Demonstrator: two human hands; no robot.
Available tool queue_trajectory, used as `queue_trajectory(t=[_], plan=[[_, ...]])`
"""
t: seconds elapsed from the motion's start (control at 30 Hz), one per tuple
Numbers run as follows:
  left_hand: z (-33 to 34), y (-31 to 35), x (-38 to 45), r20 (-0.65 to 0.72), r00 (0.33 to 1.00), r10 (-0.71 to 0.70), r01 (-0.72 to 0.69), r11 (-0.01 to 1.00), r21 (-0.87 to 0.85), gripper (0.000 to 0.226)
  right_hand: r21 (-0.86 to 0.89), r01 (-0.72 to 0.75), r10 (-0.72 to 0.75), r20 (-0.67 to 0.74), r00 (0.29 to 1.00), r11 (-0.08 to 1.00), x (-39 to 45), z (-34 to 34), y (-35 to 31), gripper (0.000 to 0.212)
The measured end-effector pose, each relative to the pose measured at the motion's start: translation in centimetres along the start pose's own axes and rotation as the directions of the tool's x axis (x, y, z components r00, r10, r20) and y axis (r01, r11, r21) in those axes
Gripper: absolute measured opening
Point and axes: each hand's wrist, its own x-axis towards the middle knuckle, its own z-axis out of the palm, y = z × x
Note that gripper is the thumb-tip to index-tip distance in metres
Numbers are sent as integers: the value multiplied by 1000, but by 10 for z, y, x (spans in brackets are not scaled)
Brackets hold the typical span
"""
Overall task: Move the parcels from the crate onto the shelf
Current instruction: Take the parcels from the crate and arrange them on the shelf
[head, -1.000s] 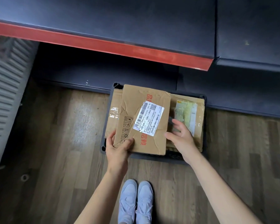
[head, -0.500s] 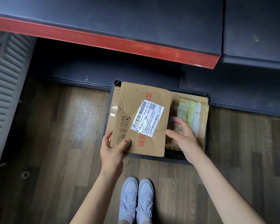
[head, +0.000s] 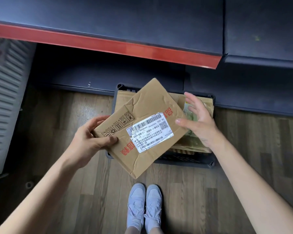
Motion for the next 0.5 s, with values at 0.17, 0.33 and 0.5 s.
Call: queue_trajectory(t=[0.17, 0.33, 0.5], plan=[[0, 13, -4, 36, 998, 51, -53, 996, 66, 51, 7, -13, 12, 73, 997, 1000, -12, 0, 3, 74], [2, 38, -17, 76, 991, 114, -124, 981, 151, 52, 103, 41, -43, 18, 999, 994, -35, -1, -2, 77], [4, 85, -48, 115, 971, 207, -226, 958, 179, 52, 80, 147, -143, -45, 989, 986, -71, -7, -50, 75]])
